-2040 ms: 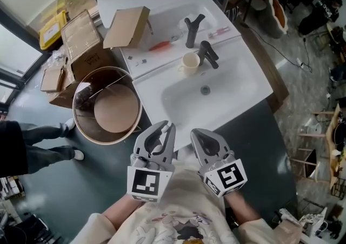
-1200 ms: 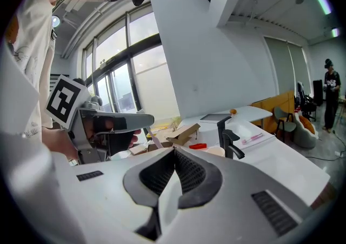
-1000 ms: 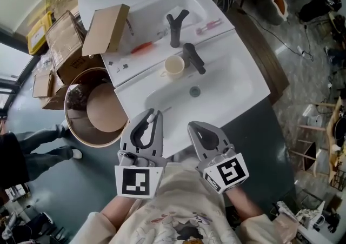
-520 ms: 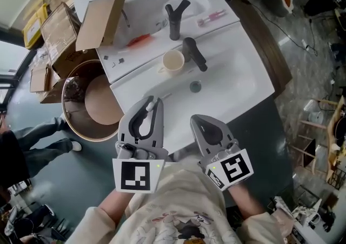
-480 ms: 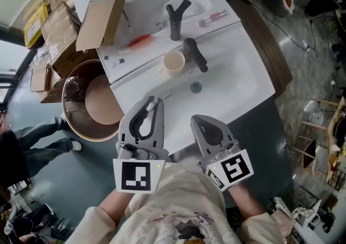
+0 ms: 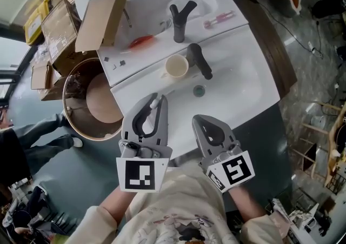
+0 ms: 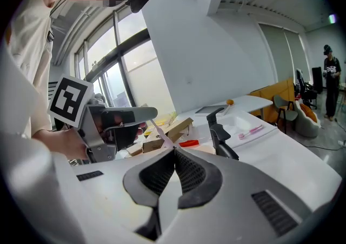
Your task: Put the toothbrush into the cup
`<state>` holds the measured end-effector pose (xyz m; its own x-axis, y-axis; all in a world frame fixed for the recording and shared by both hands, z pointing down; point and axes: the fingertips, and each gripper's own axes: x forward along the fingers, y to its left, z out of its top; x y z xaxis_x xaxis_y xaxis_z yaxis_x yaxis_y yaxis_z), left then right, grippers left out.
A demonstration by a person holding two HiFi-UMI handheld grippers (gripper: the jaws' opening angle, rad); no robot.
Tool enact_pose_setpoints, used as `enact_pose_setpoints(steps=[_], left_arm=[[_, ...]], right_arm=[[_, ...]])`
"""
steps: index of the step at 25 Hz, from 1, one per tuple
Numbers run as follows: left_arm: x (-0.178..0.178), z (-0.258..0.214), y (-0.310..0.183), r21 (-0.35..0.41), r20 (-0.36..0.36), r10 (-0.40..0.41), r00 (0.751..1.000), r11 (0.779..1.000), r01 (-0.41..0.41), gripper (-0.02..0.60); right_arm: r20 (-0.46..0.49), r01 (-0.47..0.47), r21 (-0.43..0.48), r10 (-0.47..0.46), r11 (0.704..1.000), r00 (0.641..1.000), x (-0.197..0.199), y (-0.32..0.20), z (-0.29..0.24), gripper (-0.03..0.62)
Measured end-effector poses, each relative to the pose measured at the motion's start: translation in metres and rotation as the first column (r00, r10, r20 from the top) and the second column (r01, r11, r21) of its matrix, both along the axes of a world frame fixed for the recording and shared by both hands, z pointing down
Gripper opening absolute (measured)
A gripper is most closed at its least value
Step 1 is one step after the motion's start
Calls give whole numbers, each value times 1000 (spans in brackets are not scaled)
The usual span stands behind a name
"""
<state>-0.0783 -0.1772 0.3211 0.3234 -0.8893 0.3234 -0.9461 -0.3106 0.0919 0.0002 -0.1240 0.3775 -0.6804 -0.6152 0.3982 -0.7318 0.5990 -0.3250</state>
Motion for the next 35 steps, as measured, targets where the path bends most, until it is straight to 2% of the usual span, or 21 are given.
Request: enact_pose_setpoints(steps=[12,29,35], left_arm=[[-6,28,-41,-8,19,-51,998,999,52,57],[-4,66,-67,-47,52,-24,998,999,27,57],[2,84,-67,-86,51,4,999,996,0,58]], right_arm=[[4,-16,-40,16,999,1000,5,-34,20,15],[17,-37,-85,39,996,999,2,-50,35,15],[20,-35,-89,36,995,999,0,-54,37,15]])
